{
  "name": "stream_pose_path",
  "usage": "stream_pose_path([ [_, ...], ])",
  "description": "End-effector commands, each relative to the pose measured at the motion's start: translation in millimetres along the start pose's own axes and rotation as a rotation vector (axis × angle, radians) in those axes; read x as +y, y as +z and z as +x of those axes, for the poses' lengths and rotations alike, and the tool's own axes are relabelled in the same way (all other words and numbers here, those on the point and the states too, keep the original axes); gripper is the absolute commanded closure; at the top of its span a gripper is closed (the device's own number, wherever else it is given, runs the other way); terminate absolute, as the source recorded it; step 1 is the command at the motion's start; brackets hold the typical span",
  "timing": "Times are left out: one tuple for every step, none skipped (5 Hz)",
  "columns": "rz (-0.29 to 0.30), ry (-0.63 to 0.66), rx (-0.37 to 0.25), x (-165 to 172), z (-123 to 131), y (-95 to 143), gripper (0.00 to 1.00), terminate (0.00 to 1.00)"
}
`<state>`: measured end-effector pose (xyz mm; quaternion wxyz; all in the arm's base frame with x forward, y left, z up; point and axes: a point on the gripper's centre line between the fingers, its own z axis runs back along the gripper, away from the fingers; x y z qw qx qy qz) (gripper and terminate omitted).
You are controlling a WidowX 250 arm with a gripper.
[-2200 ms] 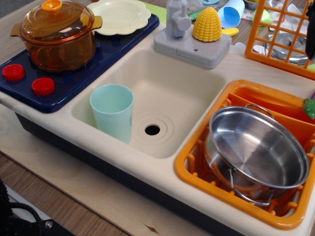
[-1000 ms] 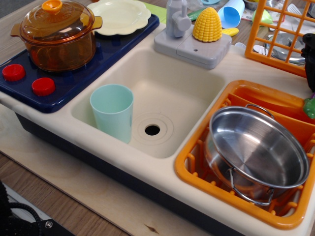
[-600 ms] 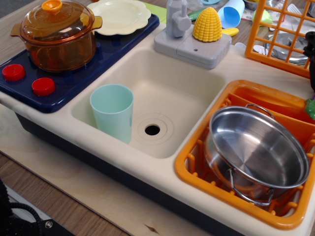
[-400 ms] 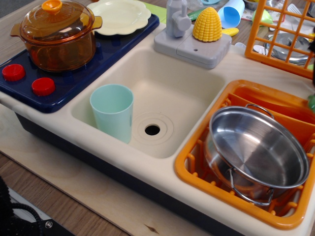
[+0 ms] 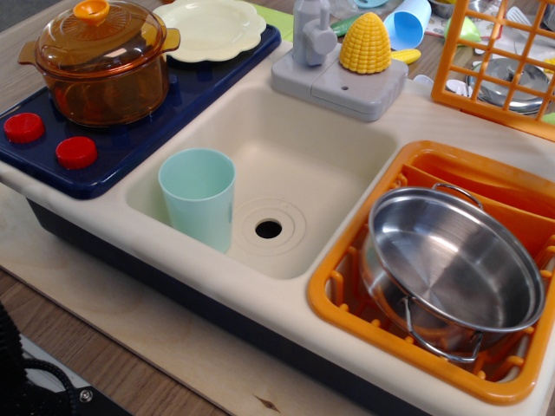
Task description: Put eggplant into pan
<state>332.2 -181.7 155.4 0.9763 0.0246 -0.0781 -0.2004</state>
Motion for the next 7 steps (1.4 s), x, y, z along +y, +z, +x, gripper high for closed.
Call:
stream_pose_path([
  [0.019,0.028,-0.100,9.2,-30.8,26.0,1.00,0.00],
  [0.007,0.049,-0.090,20.9,-53.9,24.4,1.00,0.00],
  [-0.044,0.057,-0.077,30.1,-73.4,24.0,1.00,0.00],
  [-0.055,0.061,-0.076,22.1,-86.3,20.0,1.00,0.00],
  [-0.058,0.061,0.016,17.3,-94.2,16.6,0.00,0.00],
  [-0.058,0.061,0.016,17.3,-94.2,16.6,0.00,0.00],
  [-0.058,0.061,0.016,17.3,-94.2,16.6,0.00,1.00],
])
